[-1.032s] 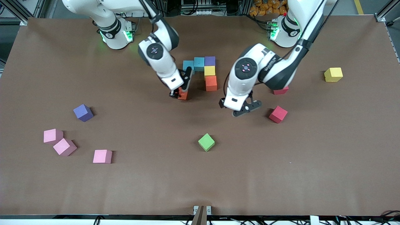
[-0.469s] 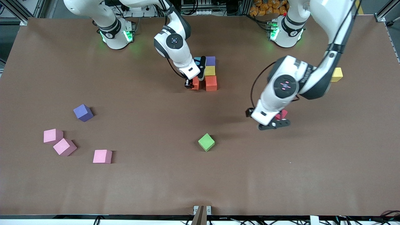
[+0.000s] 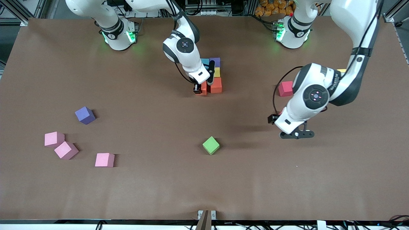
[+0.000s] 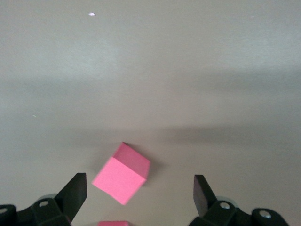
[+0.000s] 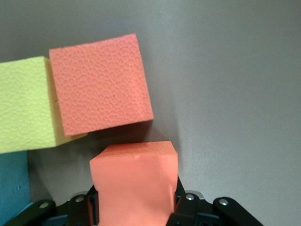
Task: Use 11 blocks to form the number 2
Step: 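Place the orange cube below the other orange while the left gripper reaches pink, then grasp the pink cube with the left gripper while the right gripper withdraws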
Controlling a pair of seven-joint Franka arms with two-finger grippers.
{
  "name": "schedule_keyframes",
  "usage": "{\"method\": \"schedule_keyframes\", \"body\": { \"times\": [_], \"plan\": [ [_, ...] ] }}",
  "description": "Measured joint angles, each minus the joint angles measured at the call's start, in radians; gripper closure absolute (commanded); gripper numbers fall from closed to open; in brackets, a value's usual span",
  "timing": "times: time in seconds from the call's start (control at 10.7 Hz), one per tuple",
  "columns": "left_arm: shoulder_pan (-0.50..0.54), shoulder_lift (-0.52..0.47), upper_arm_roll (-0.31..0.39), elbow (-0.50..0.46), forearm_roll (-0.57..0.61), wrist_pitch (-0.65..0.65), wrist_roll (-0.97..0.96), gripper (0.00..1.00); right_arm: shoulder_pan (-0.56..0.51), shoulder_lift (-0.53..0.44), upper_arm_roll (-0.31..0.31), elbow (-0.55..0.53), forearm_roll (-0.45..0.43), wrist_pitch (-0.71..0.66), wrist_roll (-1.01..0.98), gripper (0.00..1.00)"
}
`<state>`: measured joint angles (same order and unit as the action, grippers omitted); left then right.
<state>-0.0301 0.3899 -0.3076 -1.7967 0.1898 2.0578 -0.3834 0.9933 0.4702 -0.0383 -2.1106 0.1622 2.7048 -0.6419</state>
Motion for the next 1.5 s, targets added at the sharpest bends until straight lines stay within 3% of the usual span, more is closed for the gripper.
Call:
{"method": "schedule_keyframes", "body": {
  "times": [0.47,0.84,1.22,1.31,1.5],
  "plan": [
    [0.068,0.027,0.001,-0.008,0.024,0.009,0.169,0.0,0.017,0.006,-0.001,0.01,0.0,0.0,0.012,0.85],
    [0.07,0.081,-0.002,-0.014,0.059,0.028,0.245,0.0,0.03,0.009,-0.003,0.013,0.0,0.0,0.04,0.85],
    [0.07,0.083,-0.009,-0.047,0.063,0.026,0.448,0.0,0.038,0.019,-0.003,0.029,0.0,-0.003,0.06,0.84],
    [0.07,0.082,-0.01,-0.06,0.063,0.027,0.461,0.0,0.042,0.023,-0.004,0.034,0.0,-0.003,0.062,0.71],
    [0.069,0.076,-0.023,-0.099,0.063,0.05,0.464,0.0,0.048,0.025,-0.008,0.038,0.0,-0.003,0.068,0.0]
  ]
}}
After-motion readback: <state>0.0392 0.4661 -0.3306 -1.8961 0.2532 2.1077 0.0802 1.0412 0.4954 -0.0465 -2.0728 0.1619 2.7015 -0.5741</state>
